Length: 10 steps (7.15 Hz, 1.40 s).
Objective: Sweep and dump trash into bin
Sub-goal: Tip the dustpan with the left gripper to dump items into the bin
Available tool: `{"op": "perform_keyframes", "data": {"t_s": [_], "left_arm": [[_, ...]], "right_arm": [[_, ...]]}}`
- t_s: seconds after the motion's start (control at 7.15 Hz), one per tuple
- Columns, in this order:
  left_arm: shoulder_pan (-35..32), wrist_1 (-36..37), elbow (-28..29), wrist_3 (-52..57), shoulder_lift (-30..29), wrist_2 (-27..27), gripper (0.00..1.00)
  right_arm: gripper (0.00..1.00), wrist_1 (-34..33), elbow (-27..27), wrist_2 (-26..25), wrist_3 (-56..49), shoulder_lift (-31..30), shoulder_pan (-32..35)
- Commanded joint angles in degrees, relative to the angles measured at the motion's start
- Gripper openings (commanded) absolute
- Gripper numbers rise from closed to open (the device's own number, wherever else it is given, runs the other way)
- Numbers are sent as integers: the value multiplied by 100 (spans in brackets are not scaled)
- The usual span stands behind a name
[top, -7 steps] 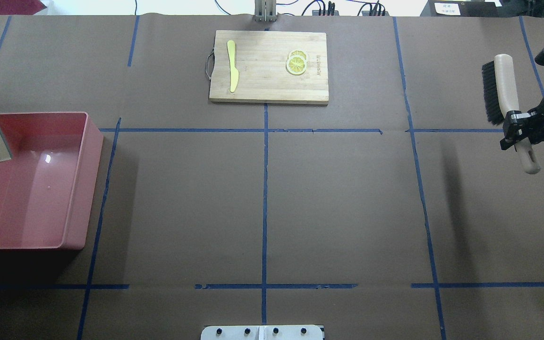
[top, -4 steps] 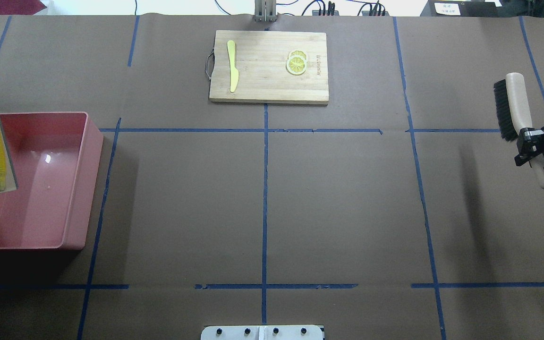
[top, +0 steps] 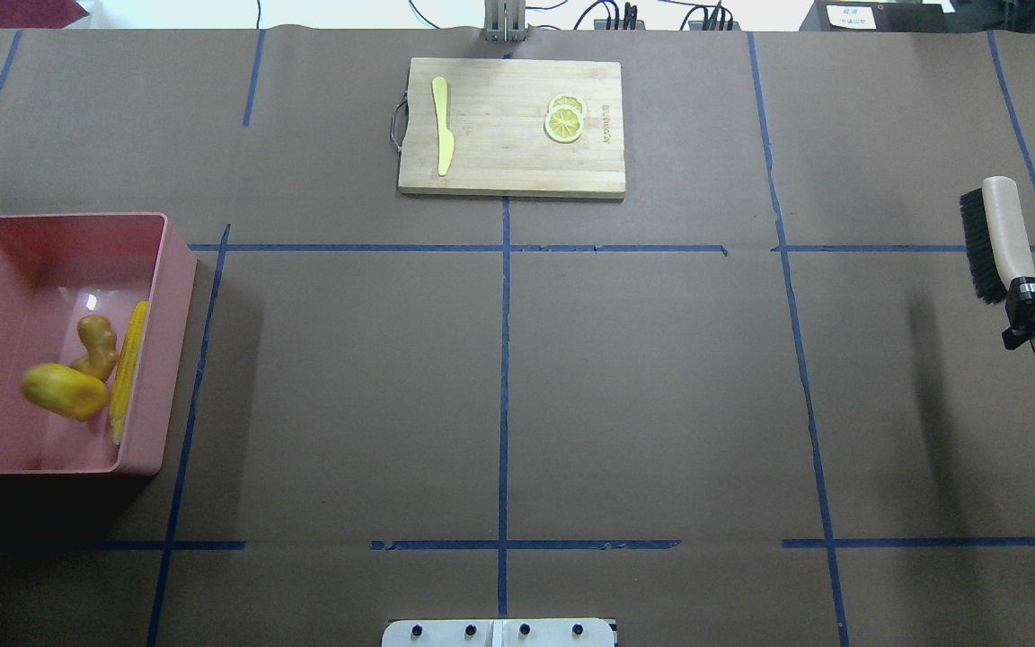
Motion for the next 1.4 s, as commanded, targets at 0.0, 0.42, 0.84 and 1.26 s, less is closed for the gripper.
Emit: {"op": "perform_keyframes", "data": {"t_s": [0.0, 0.42, 0.84, 1.26], "left_arm": [[38, 601, -145, 78, -266, 199, 4], [47, 601, -145, 96, -371, 199, 5], [65, 601, -93, 324, -616, 199, 5], [100, 610, -66, 324, -784, 199, 6]], "right_arm": [[0, 34, 2, 8, -15, -27, -228], [0, 43, -41, -53, 11, -53, -721], [0, 34, -164, -18, -470, -457, -731], [0, 34, -427, -10, -578, -704, -748]]}}
